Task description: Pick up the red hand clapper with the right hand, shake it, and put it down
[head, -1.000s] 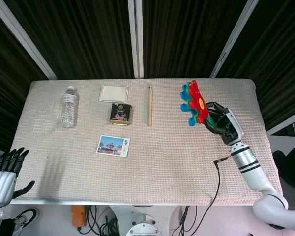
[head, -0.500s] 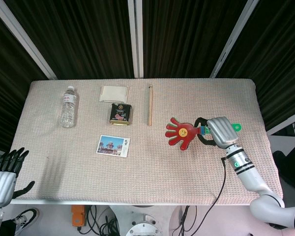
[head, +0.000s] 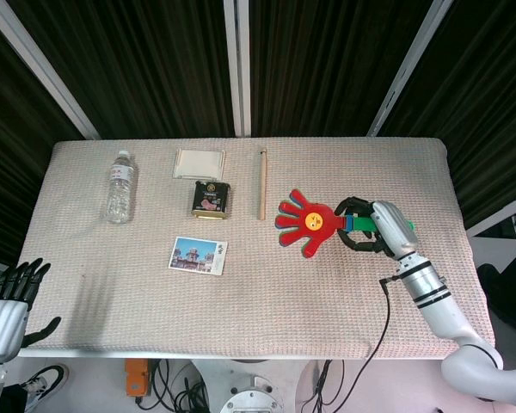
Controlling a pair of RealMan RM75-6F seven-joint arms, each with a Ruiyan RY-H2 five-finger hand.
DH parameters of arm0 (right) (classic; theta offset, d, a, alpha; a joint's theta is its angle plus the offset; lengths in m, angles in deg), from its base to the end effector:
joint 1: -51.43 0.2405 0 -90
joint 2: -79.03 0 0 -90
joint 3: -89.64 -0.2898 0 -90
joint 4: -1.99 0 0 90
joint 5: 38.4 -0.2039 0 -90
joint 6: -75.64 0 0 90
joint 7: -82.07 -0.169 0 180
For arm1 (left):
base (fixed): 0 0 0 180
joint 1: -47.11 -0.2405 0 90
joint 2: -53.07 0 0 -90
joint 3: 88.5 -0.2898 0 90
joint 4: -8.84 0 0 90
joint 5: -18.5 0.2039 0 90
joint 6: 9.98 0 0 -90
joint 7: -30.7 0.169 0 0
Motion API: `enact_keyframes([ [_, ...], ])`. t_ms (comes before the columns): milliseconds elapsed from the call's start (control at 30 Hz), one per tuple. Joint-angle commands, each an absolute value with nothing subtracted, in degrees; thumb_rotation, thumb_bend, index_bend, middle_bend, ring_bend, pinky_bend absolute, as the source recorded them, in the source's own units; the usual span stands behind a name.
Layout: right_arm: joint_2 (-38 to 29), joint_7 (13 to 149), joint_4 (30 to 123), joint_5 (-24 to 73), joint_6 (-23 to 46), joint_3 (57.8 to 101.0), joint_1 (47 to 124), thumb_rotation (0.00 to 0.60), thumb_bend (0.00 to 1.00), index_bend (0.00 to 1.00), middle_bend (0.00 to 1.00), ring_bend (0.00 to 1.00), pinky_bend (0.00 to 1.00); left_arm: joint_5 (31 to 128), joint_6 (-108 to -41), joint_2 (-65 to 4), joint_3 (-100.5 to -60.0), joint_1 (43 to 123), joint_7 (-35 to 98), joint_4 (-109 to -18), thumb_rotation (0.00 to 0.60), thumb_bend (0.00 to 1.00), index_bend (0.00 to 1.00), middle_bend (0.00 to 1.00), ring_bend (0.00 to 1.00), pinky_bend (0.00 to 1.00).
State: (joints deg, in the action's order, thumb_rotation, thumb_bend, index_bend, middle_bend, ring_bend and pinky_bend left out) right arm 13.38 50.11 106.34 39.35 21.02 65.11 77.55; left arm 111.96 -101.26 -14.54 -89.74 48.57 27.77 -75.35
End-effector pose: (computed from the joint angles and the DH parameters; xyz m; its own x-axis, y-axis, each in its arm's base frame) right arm -0.1706 -0.3586 0.1435 -0.3495 -0.3053 0.8858 -0.8773 -0.2252 -0.4238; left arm -0.3506 0.1733 0.1664 0.4257 -0.0084 0.9048 0.9013 -0.0855 -0.4248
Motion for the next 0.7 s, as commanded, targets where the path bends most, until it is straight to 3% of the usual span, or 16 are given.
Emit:
enact_keyframes([
  [33,18.24,-18.81,106.71,48.74,15.45,62.27,73.89,0.6,0.46,0.93,0.93,1.0,1.0,112.01,-101.15,-14.6,-89.74,48.66,27.75,-75.32,0.6,0.18,0.04,0.0,0.0,0.0],
  [200,18.07,-24.41,104.24,49.67,15.45,64.43,75.53,0.6,0.46,0.93,0.93,1.0,1.0,112.04,-101.04,-14.62,-89.72,48.77,27.95,-75.45,0.6,0.18,0.04,0.0,0.0,0.0],
  [300,17.87,-19.48,102.53,50.02,15.83,65.89,76.68,0.6,0.46,0.93,0.93,1.0,1.0,111.96,-101.01,-14.54,-89.66,48.81,27.98,-75.52,0.6,0.18,0.04,0.0,0.0,0.0],
  [467,16.12,5.75,100.17,50.9,16.27,68.83,78.71,0.6,0.45,0.93,0.93,1.0,1.0,111.91,-100.88,-14.62,-89.68,48.86,27.93,-75.46,0.6,0.18,0.04,0.0,0.0,0.0],
  [700,11.93,63.26,96.63,46.4,19.71,73.65,81.12,0.6,0.46,0.93,0.93,1.0,1.0,111.85,-101.08,-14.73,-89.77,48.66,27.69,-75.18,0.6,0.18,0.04,0.0,0.0,0.0],
])
